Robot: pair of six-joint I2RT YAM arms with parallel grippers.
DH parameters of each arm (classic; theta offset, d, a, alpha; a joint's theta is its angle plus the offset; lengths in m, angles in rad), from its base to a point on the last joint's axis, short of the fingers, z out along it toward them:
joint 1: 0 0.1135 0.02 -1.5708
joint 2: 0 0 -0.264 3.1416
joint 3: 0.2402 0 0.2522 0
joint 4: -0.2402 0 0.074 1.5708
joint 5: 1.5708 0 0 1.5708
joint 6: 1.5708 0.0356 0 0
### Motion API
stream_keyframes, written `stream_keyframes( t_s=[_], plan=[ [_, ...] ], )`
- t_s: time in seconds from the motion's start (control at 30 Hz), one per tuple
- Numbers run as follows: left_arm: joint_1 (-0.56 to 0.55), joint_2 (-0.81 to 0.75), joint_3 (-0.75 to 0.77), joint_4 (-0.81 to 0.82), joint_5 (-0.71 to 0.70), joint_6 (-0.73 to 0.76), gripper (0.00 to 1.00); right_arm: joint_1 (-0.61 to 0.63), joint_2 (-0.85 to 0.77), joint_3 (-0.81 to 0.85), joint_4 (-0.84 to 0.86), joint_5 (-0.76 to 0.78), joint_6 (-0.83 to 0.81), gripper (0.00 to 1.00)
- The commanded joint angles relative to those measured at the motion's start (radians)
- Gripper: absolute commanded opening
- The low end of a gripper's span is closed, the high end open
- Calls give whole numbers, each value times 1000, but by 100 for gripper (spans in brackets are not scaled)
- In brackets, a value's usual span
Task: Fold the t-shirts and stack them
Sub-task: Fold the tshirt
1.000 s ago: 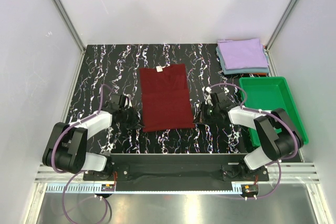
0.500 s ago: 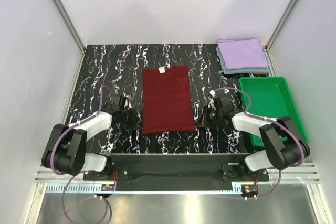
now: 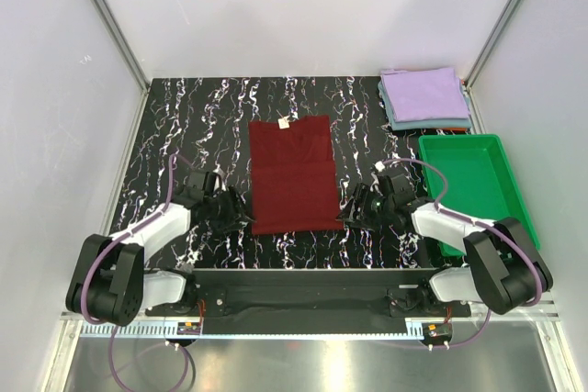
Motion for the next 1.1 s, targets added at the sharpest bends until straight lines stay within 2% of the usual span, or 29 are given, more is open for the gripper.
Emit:
stream_keyframes(
  t_s=[0.0, 0.2, 0.4, 0.57, 0.6, 0.73, 0.9, 1.07],
  plan=[
    [1, -25, -54, 79, 50, -44, 58, 1, -14, -5, -22, 27, 39, 64],
    [0, -22, -103, 127, 75, -73, 58, 15, 36, -3, -13, 22, 69, 59],
    [0, -17, -134, 98, 42, -84, 50, 27, 71, -20, 4, 28, 97, 52],
    [-2, -80, -163, 90, 25, -108, 46, 36, 79, -29, 7, 42, 102, 40],
    [-3, -87, -166, 87, 27, -111, 46, 36, 79, -31, 7, 42, 108, 40],
    [-7, -88, -173, 81, 27, -111, 46, 45, 60, -29, 2, 42, 118, 52],
    [-8, -68, -187, 110, 35, -117, 45, 73, 60, -21, -27, 73, 135, 52],
    [-10, -65, -189, 125, 39, -119, 36, 79, 91, -26, -31, 81, 157, 51]
  ],
)
